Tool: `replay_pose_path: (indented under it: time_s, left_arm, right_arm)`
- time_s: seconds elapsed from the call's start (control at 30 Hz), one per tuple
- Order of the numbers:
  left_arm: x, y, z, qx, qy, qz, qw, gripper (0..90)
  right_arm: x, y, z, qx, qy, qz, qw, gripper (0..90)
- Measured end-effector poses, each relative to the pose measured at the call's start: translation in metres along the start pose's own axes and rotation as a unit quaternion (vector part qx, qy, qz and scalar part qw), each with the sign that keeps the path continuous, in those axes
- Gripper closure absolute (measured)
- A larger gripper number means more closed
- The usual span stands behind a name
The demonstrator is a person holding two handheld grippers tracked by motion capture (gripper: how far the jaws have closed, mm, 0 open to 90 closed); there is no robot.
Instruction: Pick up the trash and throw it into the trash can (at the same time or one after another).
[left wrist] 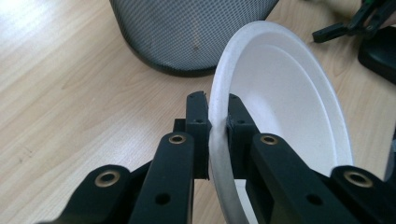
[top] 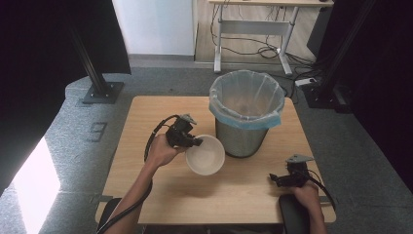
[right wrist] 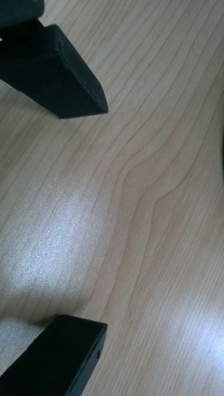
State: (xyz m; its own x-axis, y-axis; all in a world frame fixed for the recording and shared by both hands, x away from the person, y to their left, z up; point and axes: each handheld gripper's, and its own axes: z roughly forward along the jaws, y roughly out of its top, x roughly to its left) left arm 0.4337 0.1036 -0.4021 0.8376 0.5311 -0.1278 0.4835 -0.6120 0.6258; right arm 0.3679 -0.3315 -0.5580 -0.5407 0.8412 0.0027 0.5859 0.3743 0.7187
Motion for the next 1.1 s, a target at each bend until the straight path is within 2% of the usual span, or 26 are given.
replay_pose_path:
  time_s: [0.17, 0.73, 0.9, 1.1]
  left_arm:
    - [-0.002, 0.008, -0.010, 0.004, 0.000, 0.006, 1.0000, 83.1]
    - [-0.002, 0.035, -0.047, 0.008, -0.008, 0.006, 0.9999, 83.1]
    - [-0.002, 0.044, -0.060, 0.013, -0.001, 0.012, 0.9998, 83.1]
    - [-0.001, 0.055, -0.075, 0.011, -0.004, 0.010, 0.9999, 83.1]
  right_arm:
    - [0.000, 0.000, 0.000, 0.000, 0.000, 0.000, 1.0000, 0.0]
    - [0.000, 0.000, 0.000, 0.000, 0.000, 0.000, 1.0000, 0.0]
    - [0.000, 0.000, 0.000, 0.000, 0.000, 0.001, 1.0000, 0.0]
    - [0.000, 0.000, 0.000, 0.000, 0.000, 0.001, 1.0000, 0.0]
